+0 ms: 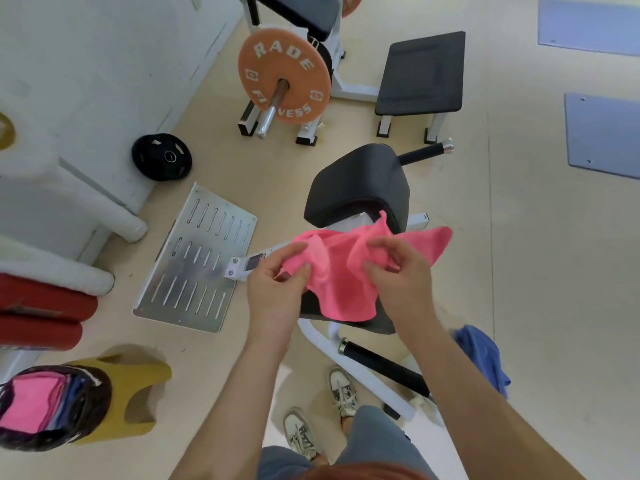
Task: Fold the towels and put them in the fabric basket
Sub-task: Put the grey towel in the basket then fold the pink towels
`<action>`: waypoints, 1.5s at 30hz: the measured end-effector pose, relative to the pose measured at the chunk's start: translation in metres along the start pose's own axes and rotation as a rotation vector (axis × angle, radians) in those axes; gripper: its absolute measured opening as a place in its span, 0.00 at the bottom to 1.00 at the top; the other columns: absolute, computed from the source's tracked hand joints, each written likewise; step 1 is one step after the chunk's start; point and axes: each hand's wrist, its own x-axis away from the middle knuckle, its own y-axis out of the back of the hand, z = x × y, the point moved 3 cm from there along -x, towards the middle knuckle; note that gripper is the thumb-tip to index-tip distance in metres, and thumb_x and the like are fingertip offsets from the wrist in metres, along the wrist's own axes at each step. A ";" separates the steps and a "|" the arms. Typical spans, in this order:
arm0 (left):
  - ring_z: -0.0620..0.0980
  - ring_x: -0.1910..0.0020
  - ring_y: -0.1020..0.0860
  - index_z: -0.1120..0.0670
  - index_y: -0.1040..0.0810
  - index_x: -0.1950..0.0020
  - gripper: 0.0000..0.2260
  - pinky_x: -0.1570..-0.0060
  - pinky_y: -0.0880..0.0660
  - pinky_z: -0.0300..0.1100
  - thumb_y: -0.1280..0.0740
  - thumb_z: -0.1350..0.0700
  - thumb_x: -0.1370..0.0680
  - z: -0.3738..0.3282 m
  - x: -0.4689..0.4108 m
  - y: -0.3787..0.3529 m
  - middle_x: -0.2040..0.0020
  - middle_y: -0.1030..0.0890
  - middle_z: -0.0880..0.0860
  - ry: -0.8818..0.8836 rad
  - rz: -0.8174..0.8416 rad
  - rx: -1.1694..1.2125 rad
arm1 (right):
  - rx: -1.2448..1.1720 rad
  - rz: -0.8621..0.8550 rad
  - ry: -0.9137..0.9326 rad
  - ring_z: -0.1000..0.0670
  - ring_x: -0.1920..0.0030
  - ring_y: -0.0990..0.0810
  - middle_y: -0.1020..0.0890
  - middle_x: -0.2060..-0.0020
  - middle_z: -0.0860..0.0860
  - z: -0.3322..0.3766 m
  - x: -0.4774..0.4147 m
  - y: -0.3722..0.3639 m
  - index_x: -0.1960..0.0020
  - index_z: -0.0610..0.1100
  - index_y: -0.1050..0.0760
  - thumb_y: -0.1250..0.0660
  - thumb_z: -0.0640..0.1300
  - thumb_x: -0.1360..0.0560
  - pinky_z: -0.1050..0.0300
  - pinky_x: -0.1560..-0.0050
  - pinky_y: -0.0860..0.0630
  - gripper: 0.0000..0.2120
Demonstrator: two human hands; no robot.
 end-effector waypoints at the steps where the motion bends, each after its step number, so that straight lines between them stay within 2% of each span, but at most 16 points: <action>1: 0.52 0.56 0.20 0.46 0.16 0.51 0.18 0.51 0.21 0.49 0.33 0.69 0.27 -0.006 0.006 -0.007 0.54 0.17 0.49 0.030 0.054 0.064 | -0.098 0.085 -0.022 0.51 0.62 0.19 0.18 0.58 0.46 0.008 0.004 -0.008 0.50 0.49 0.23 0.34 0.27 0.30 0.58 0.59 0.20 0.18; 3: 0.51 0.58 0.21 0.48 0.17 0.49 0.22 0.55 0.22 0.47 0.35 0.73 0.29 -0.017 0.014 -0.016 0.56 0.16 0.51 0.056 0.176 0.140 | -0.233 0.226 -0.080 0.48 0.61 0.17 0.17 0.56 0.43 0.018 0.011 -0.020 0.44 0.47 0.27 0.38 0.24 0.31 0.53 0.61 0.19 0.23; 5: 0.50 0.57 0.19 0.48 0.19 0.48 0.25 0.56 0.22 0.44 0.38 0.76 0.31 -0.025 0.018 -0.015 0.56 0.15 0.52 0.020 0.255 0.123 | -0.235 0.277 -0.122 0.42 0.60 0.18 0.18 0.54 0.36 0.020 0.013 -0.023 0.40 0.48 0.29 0.39 0.27 0.34 0.45 0.57 0.21 0.26; 8: 0.45 0.61 0.18 0.52 0.22 0.49 0.17 0.60 0.23 0.37 0.35 0.74 0.27 -0.039 0.021 -0.003 0.60 0.15 0.49 -0.052 0.267 0.029 | -0.240 0.329 -0.175 0.38 0.55 0.20 0.19 0.51 0.33 0.024 0.013 -0.025 0.37 0.47 0.28 0.38 0.33 0.38 0.41 0.48 0.22 0.29; 11: 0.44 0.67 0.19 0.53 0.20 0.56 0.09 0.65 0.23 0.37 0.32 0.67 0.25 -0.052 0.028 0.005 0.65 0.15 0.48 -0.102 0.226 -0.055 | -0.378 0.477 -0.220 0.37 0.50 0.20 0.19 0.48 0.33 0.037 0.016 -0.029 0.40 0.41 0.23 0.34 0.34 0.34 0.34 0.38 0.28 0.22; 13: 0.43 0.68 0.19 0.49 0.18 0.59 0.11 0.65 0.24 0.34 0.31 0.65 0.25 -0.060 0.031 0.010 0.67 0.16 0.45 -0.164 0.193 -0.117 | -0.383 0.546 -0.196 0.37 0.49 0.20 0.19 0.48 0.33 0.048 0.020 -0.031 0.43 0.39 0.20 0.33 0.38 0.28 0.33 0.37 0.28 0.14; 18: 0.36 0.64 0.25 0.40 0.20 0.62 0.11 0.64 0.31 0.27 0.27 0.58 0.30 -0.073 0.034 0.017 0.60 0.19 0.46 -0.353 0.120 -0.281 | -0.260 0.525 -0.124 0.37 0.50 0.18 0.17 0.50 0.35 0.060 0.023 -0.035 0.46 0.36 0.19 0.34 0.42 0.23 0.37 0.40 0.25 0.11; 21: 0.37 0.62 0.23 0.41 0.19 0.62 0.07 0.60 0.28 0.31 0.29 0.55 0.30 -0.077 0.032 0.020 0.59 0.19 0.45 -0.363 0.155 -0.255 | -0.229 0.512 -0.062 0.45 0.55 0.17 0.16 0.53 0.39 0.065 0.023 -0.035 0.45 0.35 0.21 0.34 0.38 0.23 0.48 0.47 0.21 0.10; 23: 0.41 0.59 0.20 0.42 0.18 0.59 0.06 0.56 0.25 0.36 0.32 0.54 0.28 -0.080 0.031 0.023 0.59 0.16 0.44 -0.343 0.209 -0.236 | -0.219 0.513 -0.036 0.46 0.57 0.18 0.17 0.56 0.38 0.069 0.024 -0.034 0.45 0.33 0.24 0.35 0.35 0.23 0.53 0.52 0.20 0.09; 25: 0.41 0.58 0.19 0.42 0.18 0.58 0.09 0.55 0.25 0.35 0.33 0.57 0.27 -0.083 0.030 0.025 0.60 0.16 0.41 -0.346 0.250 -0.244 | -0.170 0.527 0.000 0.47 0.60 0.19 0.18 0.59 0.38 0.074 0.025 -0.033 0.46 0.31 0.27 0.36 0.33 0.23 0.56 0.56 0.21 0.07; 28: 0.37 0.61 0.21 0.43 0.19 0.58 0.13 0.57 0.26 0.30 0.31 0.62 0.24 -0.091 0.032 0.028 0.63 0.17 0.39 -0.382 0.274 -0.268 | -0.091 0.552 0.043 0.45 0.62 0.22 0.20 0.64 0.40 0.082 0.024 -0.033 0.50 0.31 0.27 0.37 0.31 0.24 0.54 0.57 0.24 0.03; 31: 0.38 0.65 0.22 0.47 0.18 0.60 0.10 0.60 0.26 0.32 0.29 0.62 0.26 -0.097 0.033 0.028 0.65 0.18 0.41 -0.405 0.244 -0.280 | -0.082 0.585 0.082 0.43 0.61 0.22 0.19 0.63 0.36 0.089 0.025 -0.032 0.50 0.35 0.23 0.34 0.35 0.24 0.46 0.54 0.24 0.04; 34: 0.41 0.65 0.21 0.49 0.17 0.61 0.06 0.61 0.25 0.34 0.26 0.60 0.28 -0.101 0.032 0.029 0.65 0.17 0.45 -0.374 0.212 -0.251 | -0.095 0.601 0.113 0.48 0.61 0.18 0.16 0.64 0.44 0.094 0.025 -0.031 0.52 0.42 0.20 0.34 0.39 0.24 0.55 0.55 0.21 0.05; 37: 0.42 0.67 0.21 0.46 0.18 0.63 0.08 0.62 0.25 0.35 0.25 0.59 0.30 -0.105 0.031 0.031 0.67 0.17 0.45 -0.353 0.156 -0.240 | -0.078 0.601 0.150 0.52 0.59 0.17 0.14 0.63 0.49 0.097 0.023 -0.031 0.52 0.43 0.19 0.34 0.38 0.24 0.60 0.55 0.20 0.05; 42: 0.50 0.66 0.22 0.45 0.17 0.63 0.05 0.63 0.23 0.43 0.24 0.55 0.31 -0.109 0.031 0.033 0.67 0.19 0.51 -0.311 0.116 -0.221 | -0.064 0.610 0.169 0.51 0.56 0.17 0.15 0.57 0.42 0.101 0.022 -0.028 0.49 0.36 0.18 0.33 0.36 0.24 0.59 0.52 0.21 0.07; 45: 0.47 0.69 0.26 0.40 0.17 0.58 0.09 0.65 0.25 0.43 0.25 0.56 0.29 -0.112 0.031 0.033 0.69 0.23 0.47 -0.290 0.162 -0.232 | -0.059 0.629 0.176 0.51 0.56 0.17 0.15 0.58 0.44 0.104 0.021 -0.025 0.49 0.37 0.18 0.33 0.37 0.24 0.58 0.53 0.21 0.07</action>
